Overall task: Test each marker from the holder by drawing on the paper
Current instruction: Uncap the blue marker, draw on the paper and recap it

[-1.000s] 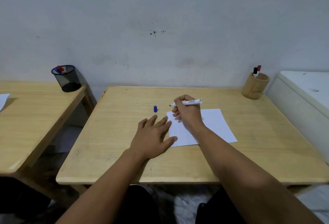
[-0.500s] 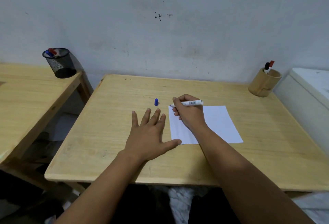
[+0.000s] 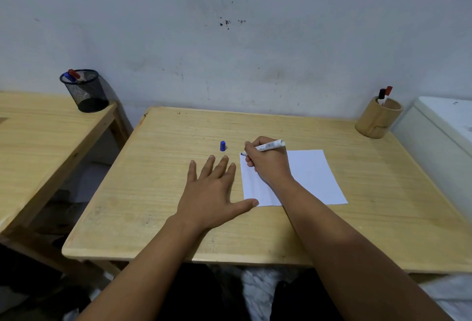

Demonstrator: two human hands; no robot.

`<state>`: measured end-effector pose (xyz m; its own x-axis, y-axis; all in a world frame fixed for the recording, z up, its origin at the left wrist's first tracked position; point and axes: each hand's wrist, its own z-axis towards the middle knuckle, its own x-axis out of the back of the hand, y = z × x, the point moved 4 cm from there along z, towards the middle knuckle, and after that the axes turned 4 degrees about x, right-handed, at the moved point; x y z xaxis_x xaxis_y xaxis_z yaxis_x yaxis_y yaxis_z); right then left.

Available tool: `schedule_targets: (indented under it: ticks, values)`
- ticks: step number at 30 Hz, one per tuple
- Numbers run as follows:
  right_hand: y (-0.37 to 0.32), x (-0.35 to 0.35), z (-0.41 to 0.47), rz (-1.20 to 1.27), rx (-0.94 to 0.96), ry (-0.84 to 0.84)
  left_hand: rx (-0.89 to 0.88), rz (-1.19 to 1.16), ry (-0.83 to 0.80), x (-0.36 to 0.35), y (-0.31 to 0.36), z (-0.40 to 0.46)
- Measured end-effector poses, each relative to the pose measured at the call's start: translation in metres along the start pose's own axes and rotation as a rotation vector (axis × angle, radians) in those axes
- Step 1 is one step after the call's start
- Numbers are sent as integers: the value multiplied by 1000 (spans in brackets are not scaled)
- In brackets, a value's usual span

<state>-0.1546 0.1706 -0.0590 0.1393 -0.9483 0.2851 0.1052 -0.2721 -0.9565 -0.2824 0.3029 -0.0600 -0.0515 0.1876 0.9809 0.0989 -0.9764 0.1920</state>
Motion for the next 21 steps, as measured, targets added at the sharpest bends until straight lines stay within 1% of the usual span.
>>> schedule_targets:
  ticks: [7,12,14,15,18,19,21]
  values:
    - [1,-1,1,-25,-8,3,5,2,0,-1,0,0]
    - [3,0,2,70,-30,16,5,-7,-9,4,1,-2]
    - [1,1,2,152,-35,43,26,-86,3,7,2,-2]
    - [0,1,3,213,-46,46,58,-175,47,10,1,0]
    - [-9,1,5,349,-82,-19,199,-453,301,23,-13,21]
    - [-13,1,4,359,-87,-53,221,-480,342,27,-18,32]
    - [-23,3,1,347,-74,-87,192,-404,334,31,-21,51]
